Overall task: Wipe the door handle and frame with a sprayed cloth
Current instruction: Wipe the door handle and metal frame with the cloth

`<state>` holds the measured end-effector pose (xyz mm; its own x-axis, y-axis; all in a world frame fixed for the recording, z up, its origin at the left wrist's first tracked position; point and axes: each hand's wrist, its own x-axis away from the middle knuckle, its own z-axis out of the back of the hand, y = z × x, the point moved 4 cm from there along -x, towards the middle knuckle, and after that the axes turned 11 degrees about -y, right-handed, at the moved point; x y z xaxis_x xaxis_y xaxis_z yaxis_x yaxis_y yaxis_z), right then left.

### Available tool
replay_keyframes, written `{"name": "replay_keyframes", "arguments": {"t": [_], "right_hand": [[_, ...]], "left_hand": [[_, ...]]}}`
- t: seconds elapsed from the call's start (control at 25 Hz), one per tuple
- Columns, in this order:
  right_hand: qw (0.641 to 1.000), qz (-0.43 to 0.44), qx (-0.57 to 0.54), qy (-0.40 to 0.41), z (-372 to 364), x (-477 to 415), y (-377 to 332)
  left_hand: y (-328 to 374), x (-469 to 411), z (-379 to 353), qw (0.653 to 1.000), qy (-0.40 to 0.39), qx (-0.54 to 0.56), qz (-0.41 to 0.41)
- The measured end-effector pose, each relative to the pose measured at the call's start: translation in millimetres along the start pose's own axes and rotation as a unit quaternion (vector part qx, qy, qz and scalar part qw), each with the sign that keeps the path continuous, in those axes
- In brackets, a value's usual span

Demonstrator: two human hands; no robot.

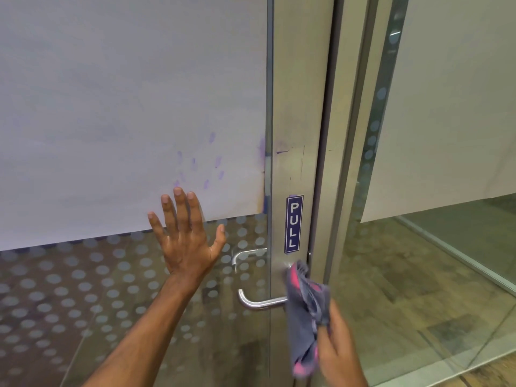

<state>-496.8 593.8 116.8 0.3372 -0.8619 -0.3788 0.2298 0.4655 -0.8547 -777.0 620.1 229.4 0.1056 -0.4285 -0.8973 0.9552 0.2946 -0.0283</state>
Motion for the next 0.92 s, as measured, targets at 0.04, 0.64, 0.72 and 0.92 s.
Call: {"name": "replay_keyframes", "arguments": {"t": [0.04, 0.64, 0.72, 0.92], "right_hand": [[0.999, -0.003, -0.021, -0.028, 11, -14, -10], [0.928, -0.045, 0.35, -0.12, -115, -41, -66], [0.91, 0.031, 0.4, -0.106, -107, -33, -62], [0.869, 0.191, 0.442, -0.116, -57, -4, -12]], "left_hand": [[0, 0, 0, 1.0, -0.001, 0.001, 0.001], [1, 0, 0, 1.0, -0.007, 0.002, 0.001], [0, -1, 0, 1.0, -0.015, 0.003, 0.003], [-2, -1, 4, 0.999, -0.035, 0.022, 0.003]]}}
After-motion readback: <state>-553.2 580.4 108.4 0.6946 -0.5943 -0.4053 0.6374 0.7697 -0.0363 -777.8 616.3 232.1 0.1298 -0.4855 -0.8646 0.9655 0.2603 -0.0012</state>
